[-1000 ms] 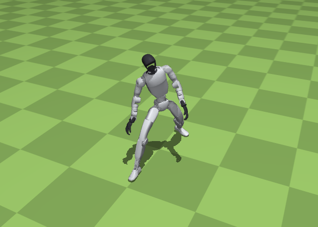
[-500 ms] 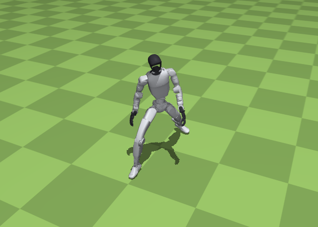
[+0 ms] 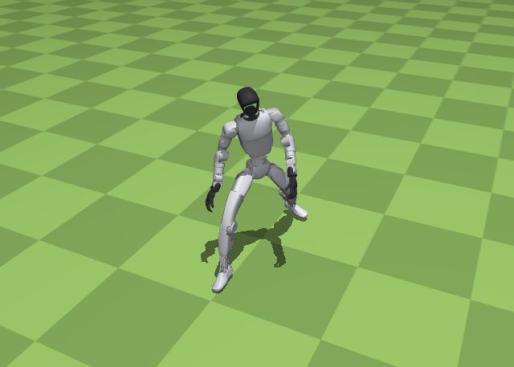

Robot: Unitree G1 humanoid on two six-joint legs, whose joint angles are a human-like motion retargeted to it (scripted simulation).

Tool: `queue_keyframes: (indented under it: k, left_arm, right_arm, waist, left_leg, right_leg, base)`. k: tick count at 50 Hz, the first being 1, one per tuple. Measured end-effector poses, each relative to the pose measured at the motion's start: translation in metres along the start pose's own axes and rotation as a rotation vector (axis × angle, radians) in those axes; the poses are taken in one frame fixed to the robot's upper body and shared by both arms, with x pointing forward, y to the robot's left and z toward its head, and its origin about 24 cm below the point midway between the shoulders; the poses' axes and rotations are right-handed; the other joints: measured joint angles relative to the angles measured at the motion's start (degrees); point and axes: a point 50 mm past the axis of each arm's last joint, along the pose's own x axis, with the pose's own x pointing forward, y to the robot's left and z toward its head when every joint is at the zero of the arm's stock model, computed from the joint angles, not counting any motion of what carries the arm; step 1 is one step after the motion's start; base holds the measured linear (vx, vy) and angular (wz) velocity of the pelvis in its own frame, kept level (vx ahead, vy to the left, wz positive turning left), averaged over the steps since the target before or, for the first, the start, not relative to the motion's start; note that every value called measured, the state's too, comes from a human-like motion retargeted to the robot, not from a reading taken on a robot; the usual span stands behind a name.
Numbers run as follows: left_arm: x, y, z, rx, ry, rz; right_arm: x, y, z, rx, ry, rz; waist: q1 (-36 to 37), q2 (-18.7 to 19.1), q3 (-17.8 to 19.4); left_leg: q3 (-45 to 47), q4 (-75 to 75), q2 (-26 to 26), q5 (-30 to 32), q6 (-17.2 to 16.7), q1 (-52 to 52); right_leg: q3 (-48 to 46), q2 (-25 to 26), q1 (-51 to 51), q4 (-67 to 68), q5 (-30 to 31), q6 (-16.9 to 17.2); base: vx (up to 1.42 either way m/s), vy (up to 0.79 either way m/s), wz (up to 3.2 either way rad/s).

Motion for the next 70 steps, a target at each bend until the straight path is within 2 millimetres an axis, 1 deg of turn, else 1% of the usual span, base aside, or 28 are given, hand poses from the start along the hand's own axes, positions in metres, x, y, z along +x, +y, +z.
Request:
queue_keyframes:
  k: [3,5,7,10,13,15,17,19,21,24,27,30,33,36,39,44,47,50,52,54,56,58,60,63,65,67,68,70]
  left_arm:
    - [-0.006,0.017,-0.021,-0.006,0.087,0.045]
    - [-0.013,0.03,-0.041,-0.023,0.171,0.096]
    - [-0.024,0.042,-0.065,-0.042,0.272,0.156]
    - [-0.044,0.053,-0.099,-0.067,0.426,0.239]
    - [-0.061,0.059,-0.123,-0.088,0.549,0.307]
    - [-0.068,0.06,-0.133,-0.109,0.601,0.337]
    - [-0.07,0.061,-0.136,-0.146,0.62,0.364]
    - [-0.068,0.061,-0.134,-0.199,0.614,0.388]
    - [-0.064,0.061,-0.13,-0.266,0.586,0.406]
    - [-0.056,0.059,-0.119,-0.374,0.508,0.411]
    - [-0.049,0.058,-0.104,-0.43,0.401,0.378]
    - [-0.047,0.06,-0.087,-0.386,0.275,0.319]
    - [-0.055,0.072,-0.067,-0.246,0.141,0.261]
    - [-0.07,0.092,-0.042,-0.083,0.002,0.234]
    - [-0.091,0.115,-0.013,0.059,-0.134,0.246]
    - [-0.127,0.151,0.035,0.226,-0.331,0.351]
    - [-0.149,0.172,0.06,0.304,-0.426,0.443]
    - [-0.167,0.189,0.081,0.368,-0.499,0.542]
    - [-0.178,0.199,0.093,0.411,-0.54,0.607]
    - [-0.186,0.207,0.102,0.448,-0.567,0.66]
    - [-0.192,0.213,0.107,0.48,-0.579,0.706]
    - [-0.197,0.218,0.107,0.493,-0.576,0.74]
    - [-0.201,0.22,0.102,0.485,-0.563,0.769]
    - [-0.207,0.219,0.088,0.444,-0.524,0.796]
    - [-0.211,0.216,0.077,0.418,-0.492,0.804]
    - [-0.214,0.211,0.067,0.393,-0.464,0.808]
    - [-0.217,0.207,0.062,0.41,-0.448,0.802]
    - [-0.218,0.201,0.052,0.386,-0.416,0.792]
  right_arm:
    - [-0.006,0.02,-0.008,-0.017,0.035,0.072]
    - [-0.013,0.035,-0.017,-0.029,0.067,0.126]
    - [-0.02,0.051,-0.029,-0.045,0.11,0.176]
    - [-0.033,0.067,-0.054,-0.073,0.195,0.231]
    - [-0.047,0.077,-0.083,-0.104,0.3,0.273]
    - [-0.056,0.081,-0.102,-0.124,0.365,0.3]
    - [-0.063,0.083,-0.115,-0.141,0.41,0.321]
    - [-0.066,0.083,-0.122,-0.152,0.431,0.331]
    - [-0.065,0.082,-0.121,-0.156,0.425,0.328]
    - [-0.056,0.077,-0.106,-0.142,0.365,0.296]
    - [-0.041,0.068,-0.078,-0.105,0.259,0.24]
    - [-0.028,0.055,-0.047,-0.059,0.123,0.166]
    - [-0.024,0.041,-0.019,-0.035,-0.03,0.088]
    - [-0.028,0.026,0.004,-0.045,-0.197,0.014]
    - [-0.038,0.008,0.024,-0.086,-0.366,-0.047]
    - [-0.057,-0.025,0.052,-0.162,-0.598,-0.115]
    - [-0.066,-0.038,0.068,-0.191,-0.694,-0.135]
    - [-0.072,-0.043,0.083,-0.21,-0.76,-0.133]
    - [-0.075,-0.042,0.093,-0.219,-0.798,-0.119]
    - [-0.078,-0.038,0.102,-0.233,-0.835,-0.101]
    - [-0.081,-0.032,0.113,-0.254,-0.877,-0.076]
    - [-0.086,-0.026,0.122,-0.278,-0.918,-0.052]
    - [-0.09,-0.02,0.132,-0.295,-0.959,-0.031]
    - [-0.098,-0.02,0.144,-0.299,-1.018,-0.019]
    - [-0.104,-0.024,0.148,-0.279,-1.057,-0.021]
    - [-0.11,-0.031,0.151,-0.244,-1.096,-0.034]
    - [-0.115,-0.039,0.151,-0.197,-1.13,-0.054]
    - [-0.121,-0.047,0.151,-0.172,-1.16,-0.061]
  waist:
    - [0.6,-3.4,0.9]
    - [0.9,-5.9,1.9]
    - [1.0,-8.2,3.2]
    - [1.0,-11.1,4.2]
    - [0.9,-13.1,4.0]
    - [0.8,-14.3,3.9]
    - [1.0,-15.2,4.3]
    - [1.6,-15.8,4.8]
    - [2.4,-16.1,5.1]
    - [3.4,-15.9,5.2]
    - [3.9,-15.0,4.7]
    - [4.0,-14.1,4.7]
    - [4.8,-14.7,4.8]
    - [6.6,-16.7,4.9]
    - [9.1,-19.3,5.2]
    - [13.6,-24.1,5.5]
    - [16.7,-26.4,5.6]
    - [20.3,-29.0,6.3]
    - [22.9,-30.6,7.5]
    - [24.9,-32.4,8.5]
    - [26.8,-33.6,9.4]
    - [28.2,-34.3,9.9]
    - [29.3,-34.4,10.2]
    - [29.5,-33.3,9.7]
    - [29.0,-31.9,8.8]
    - [27.9,-30.6,7.9]
    - [27.0,-29.9,7.8]
    - [25.0,-28.8,7.9]
  left_leg:
    - [-0.7,3.4,-4.2,-1.6,0.0,0.1]
    - [-1.0,5.1,-6.9,-1.6,0.0,1.2]
    - [-0.4,4.7,-8.6,-1.3,0.0,4.4]
    - [0.8,2.8,-10.9,-0.8,0.0,9.2]
    - [0.8,2.0,-12.2,-0.8,0.0,11.9]
    - [0.1,2.0,-12.7,-1.0,0.0,12.9]
    - [-0.6,2.2,-12.6,-1.2,0.0,13.7]
    - [-0.9,2.3,-12.3,-1.1,0.0,14.3]
    - [-0.6,2.2,-11.7,-0.7,0.0,14.6]
    - [0.2,1.1,-10.5,0.4,0.0,14.7]
    - [0.6,-0.7,-8.9,2.4,0.0,13.9]
    - [0.2,-3.3,-7.0,5.5,0.0,13.2]
    - [0.7,-5.9,-6.5,9.9,0.0,11.8]
    - [3.6,-6.4,-6.9,14.0,0.0,8.5]
    - [7.2,-2.8,-7.5,15.7,0.0,2.5]
    - [11.2,15.2,-7.0,12.7,0.0,-14.6]
    - [12.3,26.3,-6.0,9.5,0.0,-25.1]
    - [10.3,32.1,-6.9,6.6,0.0,-31.5]
    - [8.2,33.9,-8.2,4.6,0.0,-34.2]
    - [6.6,34.6,-10.2,3.8,0.0,-36.8]
    - [5.1,34.4,-11.7,3.5,0.0,-38.7]
    - [3.7,32.5,-13.0,3.7,0.0,-39.3]
    - [2.3,29.0,-14.0,4.6,0.0,-38.7]
    - [-0.1,21.2,-15.1,7.1,0.0,-36.1]
    - [-2.0,15.8,-15.1,9.0,0.0,-34.2]
    - [-3.8,10.9,-15.2,10.7,0.0,-32.4]
    - [-4.5,11.8,-15.5,10.3,0.0,-33.1]
    - [-6.7,8.7,-16.4,10.9,0.0,-30.7]
  right_leg:
    - [0.7,-1.2,3.2,-7.4,4.2,0.0]
    - [0.7,-1.4,6.3,-12.4,6.5,0.0]
    - [0.1,-1.0,10.8,-17.0,8.1,0.0]
    - [-1.1,-0.5,17.5,-23.6,10.3,0.0]
    - [-2.0,-0.3,23.0,-28.7,12.3,0.0]
    - [-2.5,-0.9,25.8,-29.6,12.6,0.0]
    - [-2.6,-1.5,27.5,-29.0,12.6,0.0]
    - [-2.7,-1.8,28.4,-28.1,12.6,0.0]
    - [-2.7,-1.6,28.2,-27.2,12.6,0.0]
    - [-2.6,-0.9,26.8,-26.1,12.6,0.0]
    - [-3.2,0.1,25.2,-25.1,12.4,0.0]
    - [-4.7,0.2,25.2,-22.4,10.6,0.0]
    - [-7.2,-0.7,26.6,-21.2,9.3,0.0]
    - [-10.8,-2.0,28.8,-22.4,9.4,0.0]
    - [-15.4,-3.3,31.5,-25.5,10.6,0.0]
    - [-23.1,-5.9,34.7,-31.1,12.5,0.0]
    - [-27.1,-6.7,35.4,-34.6,12.3,-0.3]
    - [-29.4,-6.4,36.9,-38.8,9.3,-0.2]
    - [-29.1,-5.4,38.2,-41.5,4.9,0.0]
    - [-27.1,-5.1,38.6,-42.8,-0.8,0.0]
    - [-23.2,-4.0,38.5,-42.9,-6.7,0.0]
    - [-18.3,-2.0,38.3,-42.9,-10.7,0.0]
    - [-12.5,0.9,37.7,-41.9,-12.7,0.0]
    - [-1.8,5.7,34.5,-34.0,-14.8,0.0]
    - [6.1,10.2,30.7,-25.8,-17.0,0.0]
    - [13.8,15.7,26.9,-18.0,-19.7,0.0]
    - [17.2,18.1,25.1,-13.9,-21.4,0.0]
    - [24.4,24.7,24.0,-9.4,-24.6,0.0]
  base:
    - [-0.19,0.42,0.04]
    - [-0.12,0.35,-0.13]
    - [-0.04,0.26,-0.19]
    - [0.04,0.21,-0.09]
    - [0.11,0.17,0.16]
    - [0.11,0.1,0.35]
    - [0.08,0.03,0.3]
    - [0.06,-0.03,0.14]
    - [0.04,-0.07,-0.03]
    - [0.05,-0.09,-0.1]
    - [0.08,-0.11,0.04]
    - [0.11,-0.15,0.4]
    - [0.09,-0.17,0.66]
    - [0.01,-0.15,0.82]
    - [-0.07,-0.08,0.98]
    - [-0.14,0.09,1.12]
    - [-0.19,0.3,1.0]
    - [-0.08,0.39,0.79]
    - [-0.02,0.44,0.79]
    - [-0.02,0.45,0.94]
    - [0.05,0.41,0.93]
    - [0.14,0.33,0.89]
    - [0.18,0.24,0.85]
    - [0.2,0.17,0.85]
    - [0.18,0.08,0.85]
    - [0.16,0.05,1.0]
    - [0.15,0.06,1.24]
    - [0.19,-0.02,1.37]
